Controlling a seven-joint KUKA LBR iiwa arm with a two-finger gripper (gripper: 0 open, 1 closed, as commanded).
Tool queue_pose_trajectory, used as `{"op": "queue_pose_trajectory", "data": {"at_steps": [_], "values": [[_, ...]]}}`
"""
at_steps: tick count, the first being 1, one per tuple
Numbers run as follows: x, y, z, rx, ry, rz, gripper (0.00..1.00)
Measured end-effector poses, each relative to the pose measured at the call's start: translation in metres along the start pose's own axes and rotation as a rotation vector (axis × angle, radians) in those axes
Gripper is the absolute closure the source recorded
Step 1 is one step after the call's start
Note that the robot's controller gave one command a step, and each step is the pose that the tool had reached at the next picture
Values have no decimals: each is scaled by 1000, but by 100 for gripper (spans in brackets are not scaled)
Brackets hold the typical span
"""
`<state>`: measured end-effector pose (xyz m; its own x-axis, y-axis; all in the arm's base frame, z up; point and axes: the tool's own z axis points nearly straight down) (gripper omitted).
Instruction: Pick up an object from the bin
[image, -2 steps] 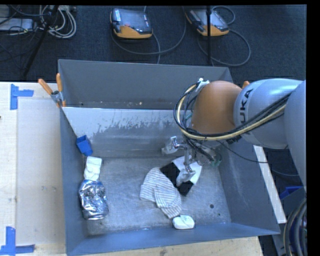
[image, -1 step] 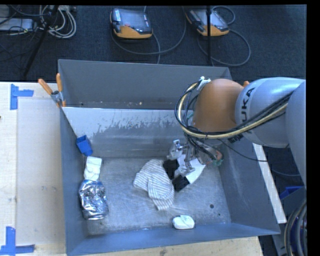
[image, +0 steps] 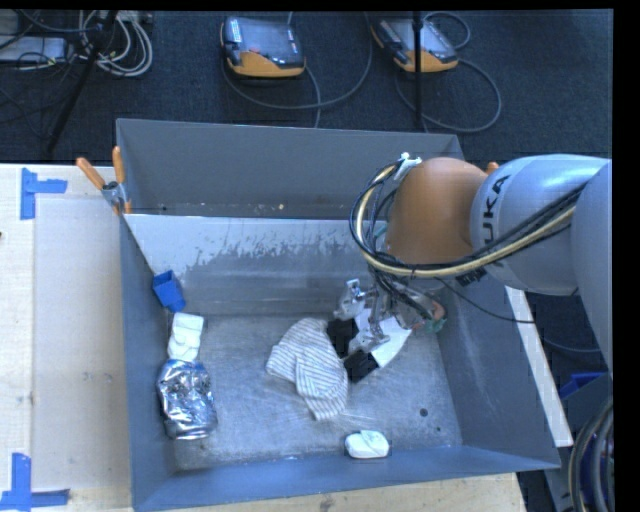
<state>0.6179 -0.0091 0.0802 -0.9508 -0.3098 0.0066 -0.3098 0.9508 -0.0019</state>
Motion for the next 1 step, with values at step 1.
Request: {"op": "queue_pose_trajectory", "data": {"at_steps": [1], "values": [[28,7,-157,-1,-11,-55,100]]}}
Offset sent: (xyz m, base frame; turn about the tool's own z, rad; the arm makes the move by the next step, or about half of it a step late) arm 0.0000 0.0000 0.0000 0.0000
